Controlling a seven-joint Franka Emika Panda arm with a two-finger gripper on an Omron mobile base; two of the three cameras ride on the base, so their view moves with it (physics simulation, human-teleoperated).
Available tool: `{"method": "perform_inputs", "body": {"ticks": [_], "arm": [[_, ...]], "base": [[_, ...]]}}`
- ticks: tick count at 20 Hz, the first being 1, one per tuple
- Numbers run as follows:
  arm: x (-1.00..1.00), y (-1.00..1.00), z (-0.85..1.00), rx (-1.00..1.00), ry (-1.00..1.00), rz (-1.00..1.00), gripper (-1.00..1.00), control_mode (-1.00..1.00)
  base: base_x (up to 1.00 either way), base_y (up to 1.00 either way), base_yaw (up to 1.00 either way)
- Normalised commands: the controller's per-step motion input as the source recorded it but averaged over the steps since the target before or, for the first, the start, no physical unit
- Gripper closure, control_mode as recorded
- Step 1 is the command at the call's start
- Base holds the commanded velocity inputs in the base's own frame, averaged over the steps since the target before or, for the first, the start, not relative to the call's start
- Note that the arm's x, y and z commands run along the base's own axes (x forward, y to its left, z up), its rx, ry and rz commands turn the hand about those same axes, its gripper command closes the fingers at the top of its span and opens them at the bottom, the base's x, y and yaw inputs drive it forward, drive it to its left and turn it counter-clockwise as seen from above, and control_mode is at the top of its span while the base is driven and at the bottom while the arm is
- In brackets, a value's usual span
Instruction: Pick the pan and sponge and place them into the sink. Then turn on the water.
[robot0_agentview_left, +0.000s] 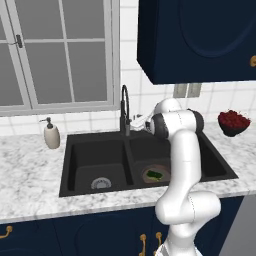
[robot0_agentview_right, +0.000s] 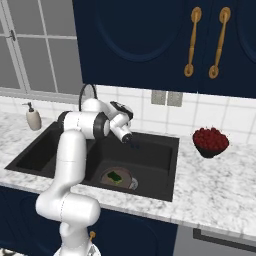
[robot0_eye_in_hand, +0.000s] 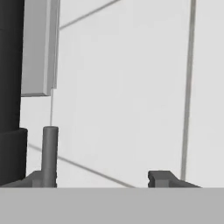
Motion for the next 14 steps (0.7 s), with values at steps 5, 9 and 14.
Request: {"method": "perform_inputs", "body": {"ticks": [5, 9, 14], "arm": [[0.15, 0.05, 0.0, 0.0, 0.0, 0.0, -1.0, -1.0], [0.21, 0.13, 0.0, 0.0, 0.0, 0.0, -1.0, -1.0], [0.4, 0.1, 0.0, 0.0, 0.0, 0.0, -1.0, -1.0]], "base": [[0.0, 0.0, 0.0], [0.0, 0.0, 0.0], [0.0, 0.0, 0.0]]}}
